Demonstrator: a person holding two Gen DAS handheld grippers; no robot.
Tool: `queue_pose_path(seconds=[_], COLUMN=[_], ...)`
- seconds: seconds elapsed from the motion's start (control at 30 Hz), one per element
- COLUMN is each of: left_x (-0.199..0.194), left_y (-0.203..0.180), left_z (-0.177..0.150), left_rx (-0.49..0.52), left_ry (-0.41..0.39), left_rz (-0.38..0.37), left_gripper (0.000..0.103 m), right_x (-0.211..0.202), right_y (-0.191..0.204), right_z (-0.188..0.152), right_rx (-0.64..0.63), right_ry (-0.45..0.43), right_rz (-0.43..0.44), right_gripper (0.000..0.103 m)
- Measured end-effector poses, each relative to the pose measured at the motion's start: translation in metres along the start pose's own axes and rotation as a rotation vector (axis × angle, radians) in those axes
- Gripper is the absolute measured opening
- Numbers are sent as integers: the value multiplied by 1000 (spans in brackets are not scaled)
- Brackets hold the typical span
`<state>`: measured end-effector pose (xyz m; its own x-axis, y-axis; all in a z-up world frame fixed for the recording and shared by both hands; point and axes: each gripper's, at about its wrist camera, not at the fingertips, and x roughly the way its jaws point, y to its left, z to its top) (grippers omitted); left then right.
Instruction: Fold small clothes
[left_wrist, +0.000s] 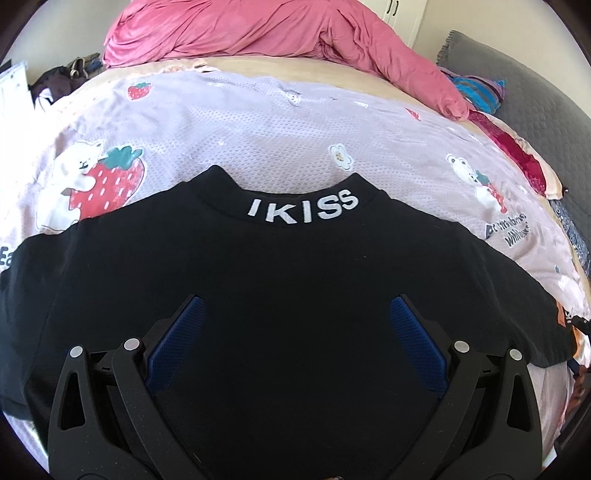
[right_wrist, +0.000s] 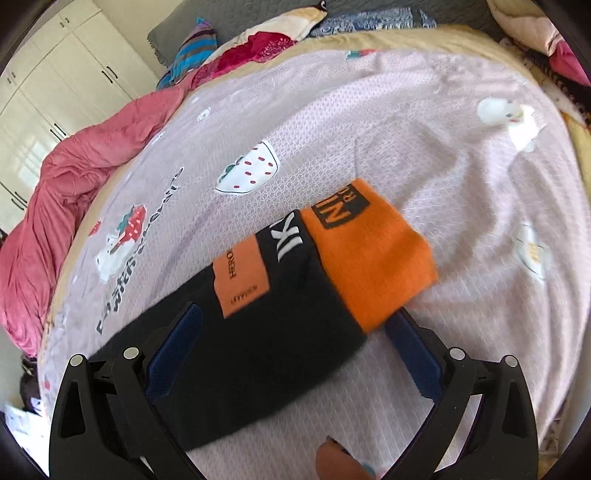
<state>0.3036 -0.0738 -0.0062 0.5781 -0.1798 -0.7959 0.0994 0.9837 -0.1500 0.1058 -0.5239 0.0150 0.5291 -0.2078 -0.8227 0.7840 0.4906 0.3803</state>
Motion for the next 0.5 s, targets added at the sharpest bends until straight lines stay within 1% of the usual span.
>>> queue_pose_path(seconds=[0.17, 0.2, 0.27, 0.3, 0.33, 0.37, 0.4, 0.43, 0.5], left_x=[5, 5, 3, 3, 1, 0, -1, -2, -6], left_y=[9, 10, 12, 12, 13, 13, 14, 14, 15], left_z=[-2, -1, -1, -1, -1, -1, -1, -1, -1], left_rx=[-36, -39, -47, -49, -53, -56, -58, -59, -60], left_ry=[11, 13, 10, 8, 6, 6, 5, 4, 5], left_rz=[-3, -3, -6, -7, -10, -12, -13, -16, -24], left_gripper=[95, 95, 95, 95, 95, 95, 95, 95, 95], right_x=[13, 14, 13, 13, 15, 15, 16, 15, 11], right_y=[1, 0, 0, 1, 1, 2, 3, 5, 11], right_z=[15, 17, 17, 17, 17, 16, 16, 16, 15], right_rx=[33, 40, 56, 61, 75, 82, 92, 105, 102], right_ry=[-14, -16, -33, -28, -18, -15, -14, -8, -1], right_rz=[43, 47, 59, 70, 90, 102, 118, 156, 220], right_gripper=[98, 96, 76, 57, 50, 47, 35, 30, 28])
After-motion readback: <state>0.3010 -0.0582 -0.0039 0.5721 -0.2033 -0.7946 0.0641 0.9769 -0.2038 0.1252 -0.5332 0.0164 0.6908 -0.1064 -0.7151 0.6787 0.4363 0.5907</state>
